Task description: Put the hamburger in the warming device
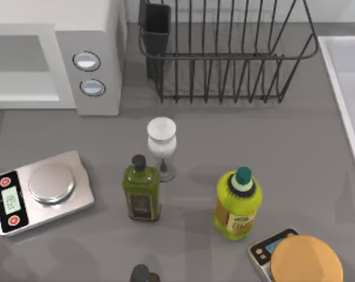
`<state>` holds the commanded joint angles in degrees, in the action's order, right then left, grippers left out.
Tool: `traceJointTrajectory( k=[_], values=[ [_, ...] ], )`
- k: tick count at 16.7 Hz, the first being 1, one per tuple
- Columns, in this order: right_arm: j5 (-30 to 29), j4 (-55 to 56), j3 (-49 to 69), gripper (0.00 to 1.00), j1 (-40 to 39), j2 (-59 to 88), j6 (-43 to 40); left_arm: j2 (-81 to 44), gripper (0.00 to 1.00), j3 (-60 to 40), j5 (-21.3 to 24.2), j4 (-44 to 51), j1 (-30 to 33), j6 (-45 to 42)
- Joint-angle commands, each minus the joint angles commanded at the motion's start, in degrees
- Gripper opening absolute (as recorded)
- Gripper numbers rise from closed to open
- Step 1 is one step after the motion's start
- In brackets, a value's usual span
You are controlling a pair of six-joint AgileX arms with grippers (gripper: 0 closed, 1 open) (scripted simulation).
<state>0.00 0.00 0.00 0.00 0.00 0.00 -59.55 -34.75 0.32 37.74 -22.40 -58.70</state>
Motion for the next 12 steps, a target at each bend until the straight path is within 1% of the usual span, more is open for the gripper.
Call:
traceJointTrajectory(
  k=[3,6,9,12],
  values=[
    [0.0,0.0,0.0,1.00,0.0,0.0,0.0,-12.5,1.00,-7.4,0.0,7.9,-4.8,-12.3],
    [0.0,0.0,0.0,1.00,0.0,0.0,0.0,-21.5,1.00,-12.8,0.1,13.8,-8.3,-21.1],
    [0.0,0.0,0.0,1.00,0.0,0.0,0.0,-25.7,1.00,-15.3,0.1,16.8,-10.1,-25.2],
    [0.0,0.0,0.0,1.00,0.0,0.0,0.0,-25.9,1.00,-15.4,0.1,17.0,-10.2,-25.4]
  ],
)
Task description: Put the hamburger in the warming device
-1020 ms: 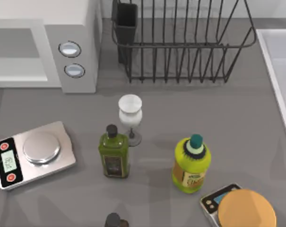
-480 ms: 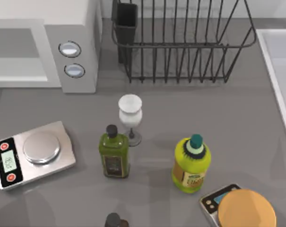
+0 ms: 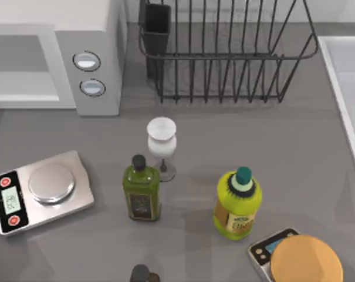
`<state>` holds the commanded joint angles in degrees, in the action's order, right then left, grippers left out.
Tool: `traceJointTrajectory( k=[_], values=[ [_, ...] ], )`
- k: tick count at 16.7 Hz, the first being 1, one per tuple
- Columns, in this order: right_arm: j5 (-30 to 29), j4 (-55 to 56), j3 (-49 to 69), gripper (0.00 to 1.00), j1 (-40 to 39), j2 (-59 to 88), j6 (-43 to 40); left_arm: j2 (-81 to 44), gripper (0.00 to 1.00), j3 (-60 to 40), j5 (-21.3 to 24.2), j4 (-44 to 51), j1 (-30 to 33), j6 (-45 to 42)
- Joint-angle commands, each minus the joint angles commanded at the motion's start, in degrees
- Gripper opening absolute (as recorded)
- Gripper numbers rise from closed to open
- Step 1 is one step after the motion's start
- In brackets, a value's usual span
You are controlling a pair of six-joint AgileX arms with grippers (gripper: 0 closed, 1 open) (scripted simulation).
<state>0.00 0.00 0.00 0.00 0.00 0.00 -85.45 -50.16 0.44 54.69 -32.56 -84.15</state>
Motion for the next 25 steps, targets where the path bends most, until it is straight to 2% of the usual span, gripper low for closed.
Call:
traceJointTrajectory(
  k=[2,5,16,21,25],
  values=[
    [0.0,0.0,0.0,1.00,0.0,0.0,0.0,0.8,1.00,0.9,0.2,0.7,1.9,0.0],
    [0.0,0.0,0.0,1.00,0.0,0.0,0.0,0.1,1.00,1.4,0.1,-1.1,1.1,0.6],
    [0.0,0.0,0.0,1.00,0.0,0.0,0.0,-10.3,1.00,10.0,0.0,-20.3,0.1,-0.1],
    [0.0,0.0,0.0,1.00,0.0,0.0,0.0,-10.9,1.00,10.4,0.0,-21.3,0.0,-0.2],
    [0.0,0.0,0.0,1.00,0.0,0.0,0.0,-10.9,0.70,10.4,0.0,-21.3,0.0,-0.2]
  ],
)
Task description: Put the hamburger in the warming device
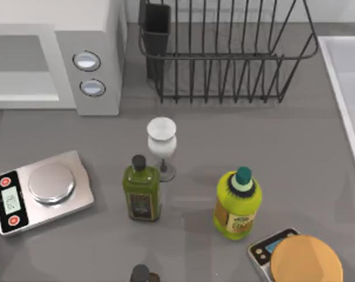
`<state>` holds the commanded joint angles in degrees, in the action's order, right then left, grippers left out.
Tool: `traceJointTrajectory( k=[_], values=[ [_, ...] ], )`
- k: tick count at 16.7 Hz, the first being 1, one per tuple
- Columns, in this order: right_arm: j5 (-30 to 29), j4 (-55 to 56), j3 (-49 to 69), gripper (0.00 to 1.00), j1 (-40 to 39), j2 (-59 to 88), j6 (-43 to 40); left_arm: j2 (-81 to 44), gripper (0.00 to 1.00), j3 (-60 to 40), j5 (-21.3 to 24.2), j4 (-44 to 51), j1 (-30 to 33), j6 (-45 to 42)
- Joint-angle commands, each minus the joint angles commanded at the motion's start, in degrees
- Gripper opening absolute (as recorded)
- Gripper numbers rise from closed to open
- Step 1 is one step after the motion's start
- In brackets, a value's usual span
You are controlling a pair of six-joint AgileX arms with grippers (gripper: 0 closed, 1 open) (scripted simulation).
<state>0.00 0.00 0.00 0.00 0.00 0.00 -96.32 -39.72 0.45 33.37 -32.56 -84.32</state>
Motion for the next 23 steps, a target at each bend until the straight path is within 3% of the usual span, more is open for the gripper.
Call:
traceJointTrajectory(
  k=[9,17,18,23],
  values=[
    [0.0,0.0,0.0,1.00,0.0,0.0,0.0,0.0,0.02,0.0,0.0,0.0,0.0,0.0],
    [0.0,0.0,0.0,1.00,0.0,0.0,0.0,0.0,0.00,0.0,0.0,0.0,0.0,0.0],
    [0.0,0.0,0.0,1.00,0.0,0.0,0.0,4.7,0.00,-1.7,0.5,4.3,4.4,1.9],
    [0.0,0.0,0.0,1.00,0.0,0.0,0.0,6.6,0.00,-5.0,0.5,9.3,4.2,2.0]
  ],
)
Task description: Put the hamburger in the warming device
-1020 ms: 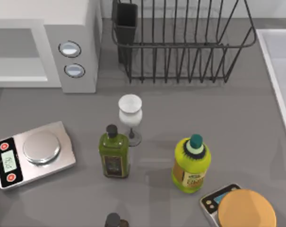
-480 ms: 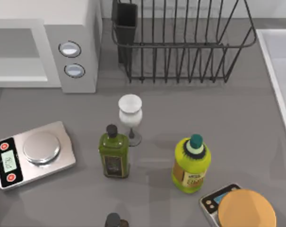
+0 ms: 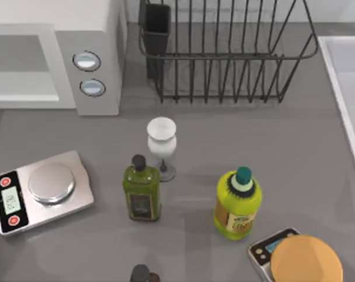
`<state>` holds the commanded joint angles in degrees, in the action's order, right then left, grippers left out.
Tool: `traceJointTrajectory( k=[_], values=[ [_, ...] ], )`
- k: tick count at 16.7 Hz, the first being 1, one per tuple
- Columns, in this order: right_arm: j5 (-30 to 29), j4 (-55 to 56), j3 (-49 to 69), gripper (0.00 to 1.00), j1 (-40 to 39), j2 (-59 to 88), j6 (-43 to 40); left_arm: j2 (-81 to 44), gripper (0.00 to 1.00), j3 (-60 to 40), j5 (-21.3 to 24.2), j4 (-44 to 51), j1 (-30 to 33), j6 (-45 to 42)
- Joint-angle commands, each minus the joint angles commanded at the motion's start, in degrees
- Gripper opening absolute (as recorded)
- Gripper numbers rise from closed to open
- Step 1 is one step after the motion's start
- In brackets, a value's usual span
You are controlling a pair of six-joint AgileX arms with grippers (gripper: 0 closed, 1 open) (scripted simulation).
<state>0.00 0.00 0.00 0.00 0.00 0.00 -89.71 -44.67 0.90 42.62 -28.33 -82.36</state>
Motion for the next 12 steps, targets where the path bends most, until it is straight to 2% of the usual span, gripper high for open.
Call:
traceJointTrajectory(
  k=[8,12],
  values=[
    [0.0,0.0,0.0,1.00,0.0,0.0,0.0,6.8,0.00,-10.8,0.1,17.6,0.5,0.1],
    [0.0,0.0,0.0,1.00,0.0,0.0,0.0,7.9,0.00,-12.5,0.1,20.6,0.4,0.3]
  ],
)
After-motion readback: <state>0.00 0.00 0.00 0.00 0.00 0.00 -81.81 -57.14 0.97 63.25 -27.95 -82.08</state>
